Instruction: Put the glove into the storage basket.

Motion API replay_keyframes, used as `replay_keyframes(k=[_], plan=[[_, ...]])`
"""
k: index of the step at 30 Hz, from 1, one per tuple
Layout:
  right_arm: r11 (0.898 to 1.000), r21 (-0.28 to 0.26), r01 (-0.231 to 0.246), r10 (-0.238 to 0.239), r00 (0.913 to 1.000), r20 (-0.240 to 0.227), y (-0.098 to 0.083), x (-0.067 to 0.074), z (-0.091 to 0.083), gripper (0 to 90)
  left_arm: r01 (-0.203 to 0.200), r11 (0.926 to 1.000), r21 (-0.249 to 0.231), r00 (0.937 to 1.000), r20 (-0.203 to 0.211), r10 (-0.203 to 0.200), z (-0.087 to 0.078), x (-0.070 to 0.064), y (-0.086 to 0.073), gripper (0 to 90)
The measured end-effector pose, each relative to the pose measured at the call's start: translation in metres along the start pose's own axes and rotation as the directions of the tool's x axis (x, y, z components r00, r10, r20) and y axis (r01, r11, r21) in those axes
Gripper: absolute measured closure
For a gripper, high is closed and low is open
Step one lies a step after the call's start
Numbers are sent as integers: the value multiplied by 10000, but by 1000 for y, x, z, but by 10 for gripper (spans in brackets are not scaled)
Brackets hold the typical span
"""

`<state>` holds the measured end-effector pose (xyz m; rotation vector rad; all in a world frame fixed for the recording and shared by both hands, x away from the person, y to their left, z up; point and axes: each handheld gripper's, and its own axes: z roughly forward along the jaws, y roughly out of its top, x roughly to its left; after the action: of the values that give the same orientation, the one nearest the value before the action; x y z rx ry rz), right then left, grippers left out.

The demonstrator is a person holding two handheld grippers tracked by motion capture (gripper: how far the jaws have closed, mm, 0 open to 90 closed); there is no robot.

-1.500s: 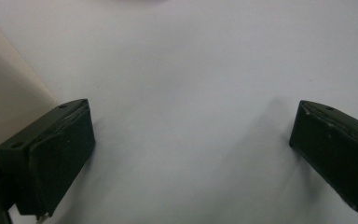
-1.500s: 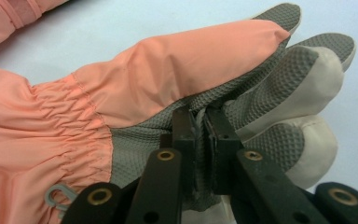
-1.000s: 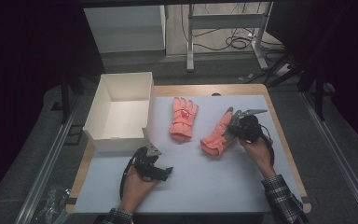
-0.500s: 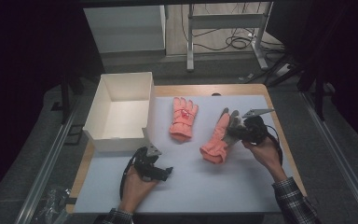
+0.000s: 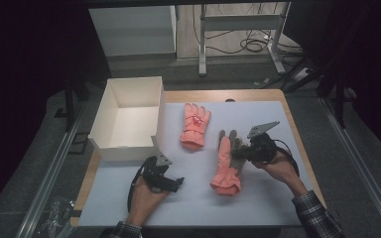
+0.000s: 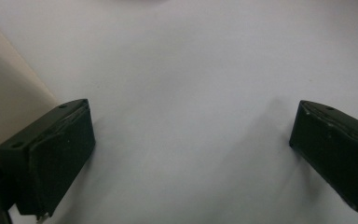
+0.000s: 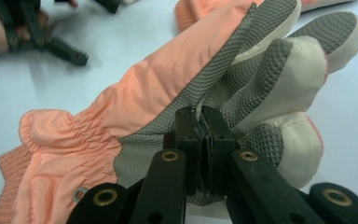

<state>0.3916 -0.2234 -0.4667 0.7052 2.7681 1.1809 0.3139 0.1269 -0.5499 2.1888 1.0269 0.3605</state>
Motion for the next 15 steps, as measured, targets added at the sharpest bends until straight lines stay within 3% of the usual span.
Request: replay_keyframes(k=[9, 13, 15], plan=[[9963, 701, 502, -493, 9987, -137, 0, -3, 28, 856, 16, 10000, 0, 10000, -2, -16, 0, 0, 0, 0], [9927, 774, 921, -945, 9951, 282, -1, -3, 33, 802, 12, 10000, 0, 10000, -1, -12, 0, 0, 0, 0], [9937, 649, 913, -945, 9943, 483, -1, -2, 31, 784, 18, 10000, 0, 10000, -2, -18, 0, 0, 0, 0]])
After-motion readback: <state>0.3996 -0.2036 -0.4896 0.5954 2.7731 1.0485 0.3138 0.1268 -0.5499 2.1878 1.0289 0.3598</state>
